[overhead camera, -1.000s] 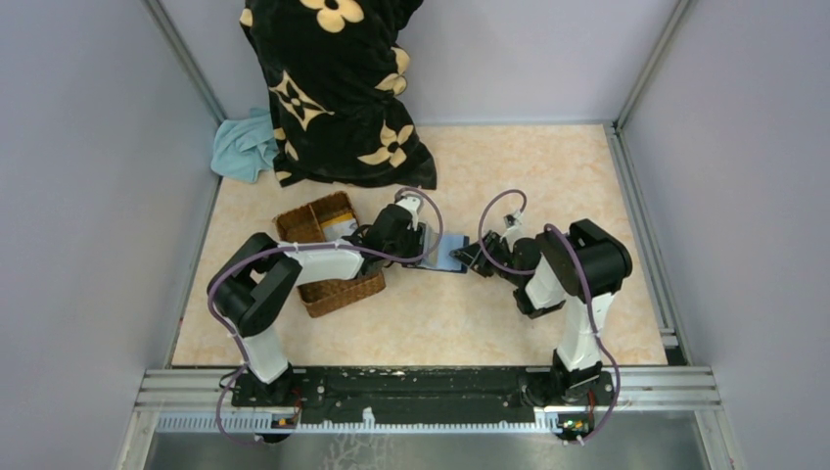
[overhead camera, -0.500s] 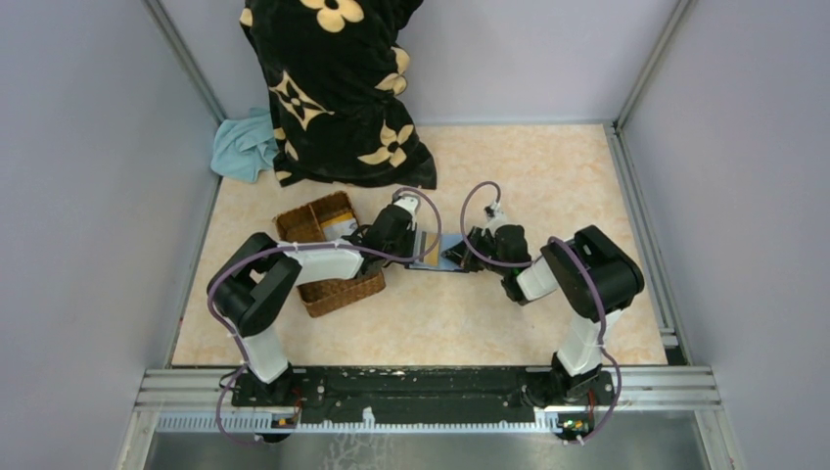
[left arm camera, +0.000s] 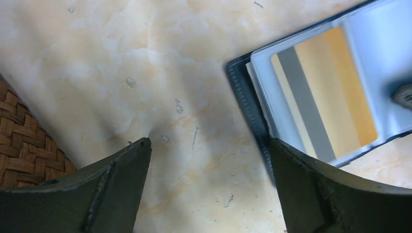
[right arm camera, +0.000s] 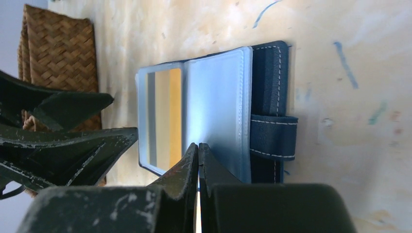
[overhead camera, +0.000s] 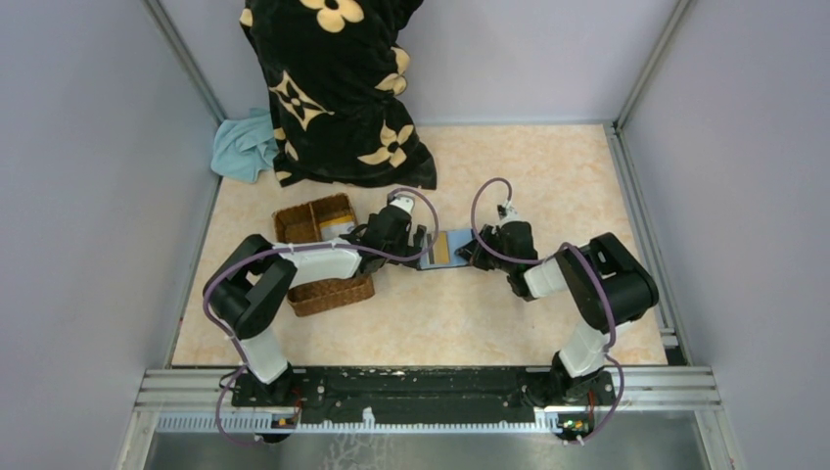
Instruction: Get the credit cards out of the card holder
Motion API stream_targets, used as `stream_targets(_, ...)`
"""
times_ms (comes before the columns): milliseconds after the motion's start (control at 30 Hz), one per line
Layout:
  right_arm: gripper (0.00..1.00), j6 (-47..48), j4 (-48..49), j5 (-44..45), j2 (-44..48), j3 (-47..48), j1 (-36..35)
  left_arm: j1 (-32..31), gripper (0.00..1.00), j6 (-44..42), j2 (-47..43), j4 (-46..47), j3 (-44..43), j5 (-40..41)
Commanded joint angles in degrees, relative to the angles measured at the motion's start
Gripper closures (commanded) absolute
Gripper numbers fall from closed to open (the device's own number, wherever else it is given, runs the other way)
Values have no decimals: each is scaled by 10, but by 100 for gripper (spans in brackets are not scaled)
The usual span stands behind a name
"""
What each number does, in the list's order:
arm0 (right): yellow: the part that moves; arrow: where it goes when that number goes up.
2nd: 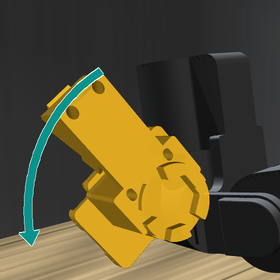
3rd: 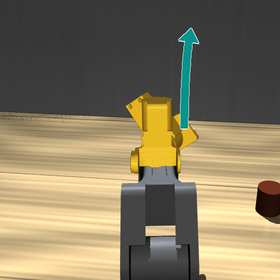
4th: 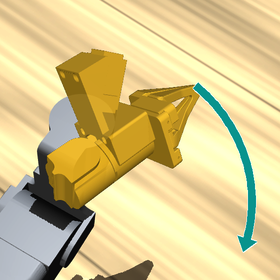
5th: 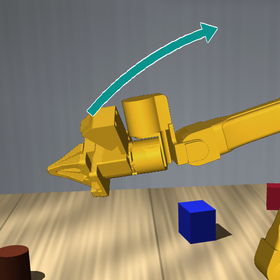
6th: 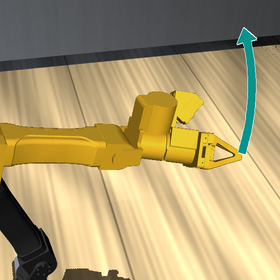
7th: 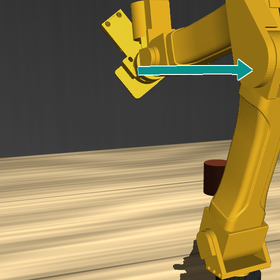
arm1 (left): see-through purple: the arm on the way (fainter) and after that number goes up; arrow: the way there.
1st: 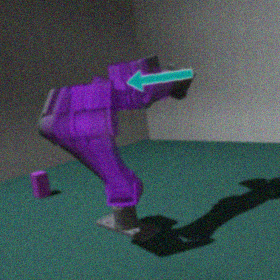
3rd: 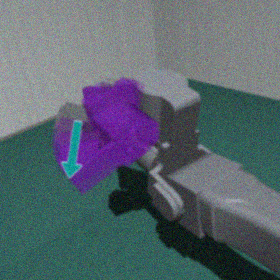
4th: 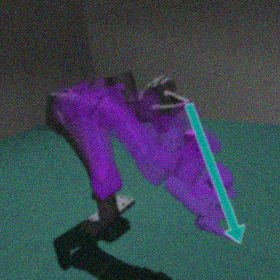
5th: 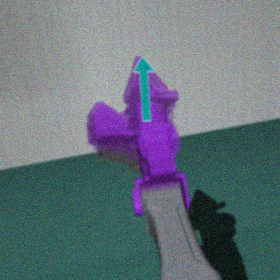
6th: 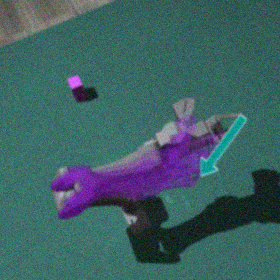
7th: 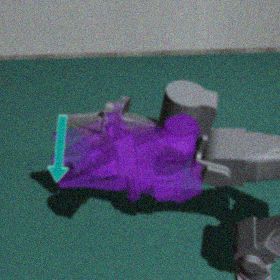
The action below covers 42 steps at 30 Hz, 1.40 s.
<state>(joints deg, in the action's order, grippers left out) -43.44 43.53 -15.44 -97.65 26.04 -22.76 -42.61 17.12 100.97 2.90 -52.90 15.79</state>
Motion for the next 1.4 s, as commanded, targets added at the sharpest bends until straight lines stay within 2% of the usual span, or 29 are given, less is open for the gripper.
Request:
stream_targets(0,100,35,-103,58,14,-5,28,5,4,11,-17,-36,-4,17)
stream_targets(100,100,37,-109,58,23,-4,32,5,16,10,-23,-25,-3,-4)
stream_targets(133,100,38,-110,56,25,-3,33,5,26,10,-25,-20,-3,-13)
stream_targets(233,100,45,-103,39,25,-2,33,6,68,9,-28,4,2,-50)
stream_targets(300,100,43,-96,31,22,-3,32,6,97,13,-27,32,5,-107)
stream_targets(333,100,44,-94,31,21,-4,31,6,100,19,-27,44,7,-134)
stream_targets(500,100,49,-94,29,18,-5,29,8,100,49,-41,154,38,-264)
stream_targets(633,100,46,-85,22,13,-8,29,9,100,58,-28,199,41,-307)
stream_targets(933,100,45,-76,13,11,-9,29,31,100,67,43,238,39,-328)
stream_targets(1367,100,43,-61,-1,-6,-5,29,64,100,62,66,238,70,-318)
